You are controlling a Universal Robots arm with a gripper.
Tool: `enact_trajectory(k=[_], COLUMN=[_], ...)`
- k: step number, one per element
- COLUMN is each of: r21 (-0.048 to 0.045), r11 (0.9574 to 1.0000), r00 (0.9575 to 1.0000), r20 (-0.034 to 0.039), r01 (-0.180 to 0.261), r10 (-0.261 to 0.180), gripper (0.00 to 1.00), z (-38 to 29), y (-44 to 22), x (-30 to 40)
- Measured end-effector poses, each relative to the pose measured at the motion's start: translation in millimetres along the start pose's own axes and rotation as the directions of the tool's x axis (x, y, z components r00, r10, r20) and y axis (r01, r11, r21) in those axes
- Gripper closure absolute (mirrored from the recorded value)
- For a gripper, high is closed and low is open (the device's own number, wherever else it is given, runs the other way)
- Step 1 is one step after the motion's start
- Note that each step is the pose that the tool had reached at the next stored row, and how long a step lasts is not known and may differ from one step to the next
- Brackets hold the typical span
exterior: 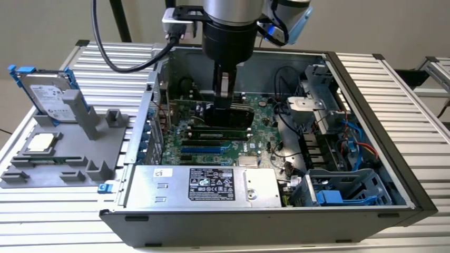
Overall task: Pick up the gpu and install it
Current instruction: 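Insert the gpu into the slot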
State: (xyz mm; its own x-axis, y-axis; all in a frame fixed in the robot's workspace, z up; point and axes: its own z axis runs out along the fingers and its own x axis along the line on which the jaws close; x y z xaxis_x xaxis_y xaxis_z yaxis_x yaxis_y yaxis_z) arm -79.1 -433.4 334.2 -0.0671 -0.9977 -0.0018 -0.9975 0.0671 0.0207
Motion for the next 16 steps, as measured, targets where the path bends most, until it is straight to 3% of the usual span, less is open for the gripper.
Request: enact_trajectory(k=[16], r21=[0.0008], r11=[1.0000], r00=[1.0000], r20=[-0.0001], r01=[0.000], r10=[0.000], gripper=[1.00], z=[5.5], y=[-0.1], x=[0.0])
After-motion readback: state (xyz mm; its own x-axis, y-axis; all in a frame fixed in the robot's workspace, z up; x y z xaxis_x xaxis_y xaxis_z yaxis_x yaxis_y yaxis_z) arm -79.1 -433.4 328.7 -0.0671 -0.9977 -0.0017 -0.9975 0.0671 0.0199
